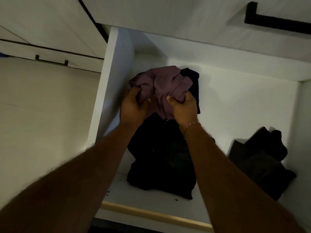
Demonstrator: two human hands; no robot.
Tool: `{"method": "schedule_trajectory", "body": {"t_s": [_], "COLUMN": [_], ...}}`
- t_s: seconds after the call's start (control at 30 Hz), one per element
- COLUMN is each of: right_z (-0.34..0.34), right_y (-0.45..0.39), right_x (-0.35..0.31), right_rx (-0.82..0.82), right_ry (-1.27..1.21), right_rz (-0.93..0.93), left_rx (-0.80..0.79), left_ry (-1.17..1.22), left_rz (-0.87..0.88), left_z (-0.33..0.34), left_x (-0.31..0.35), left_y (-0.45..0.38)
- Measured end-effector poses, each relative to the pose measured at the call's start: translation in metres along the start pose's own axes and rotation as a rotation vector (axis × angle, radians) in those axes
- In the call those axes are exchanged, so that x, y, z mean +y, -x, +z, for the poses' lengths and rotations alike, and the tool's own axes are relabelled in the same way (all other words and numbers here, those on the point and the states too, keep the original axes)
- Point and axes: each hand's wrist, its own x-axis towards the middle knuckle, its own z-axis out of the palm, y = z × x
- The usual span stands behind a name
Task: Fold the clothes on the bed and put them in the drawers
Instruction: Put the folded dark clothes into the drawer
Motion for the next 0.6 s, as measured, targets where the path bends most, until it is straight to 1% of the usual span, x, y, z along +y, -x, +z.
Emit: {"method": "schedule_trajectory", "body": {"t_s": [0.07, 0.13, 0.23, 0.33, 0.43, 0.53, 0.6], "right_z": [-0.006, -0.022, -0.075, -0.145, -0.212, -0.256, -0.275], "right_y": [0.012, 0.024, 0.034, 0.030, 0.009, -0.025, -0.050], "right_x": [-0.005, -0.011, -0.024, -0.040, -0.055, -0.056, -0.043], "right_rx": [0.044, 0.110, 0.287, 0.384, 0.414, 0.413, 0.438], "right_ry": [-0.002, -0.097, -0.198, -0.208, -0.085, 0.002, 0.045], "right_rz": [-0.109, -0.167, -0.222, -0.222, -0.201, -0.222, -0.215], "left_rx": [0.031, 0.059, 0.074, 0.011, -0.060, -0.090, -0.114], "left_ry": [0.026, 0.101, 0.146, 0.224, 0.290, 0.299, 0.261], "left_rz": [0.118, 0.166, 0.215, 0.205, 0.145, 0.114, 0.111], "left_z": [-0.002, 0.003, 0.037, 0.086, 0.140, 0.187, 0.216], "left_x": [0.015, 0.040, 0.093, 0.140, 0.173, 0.185, 0.183], "left_y": [0.007, 0.013, 0.024, 0.034, 0.039, 0.033, 0.025]}}
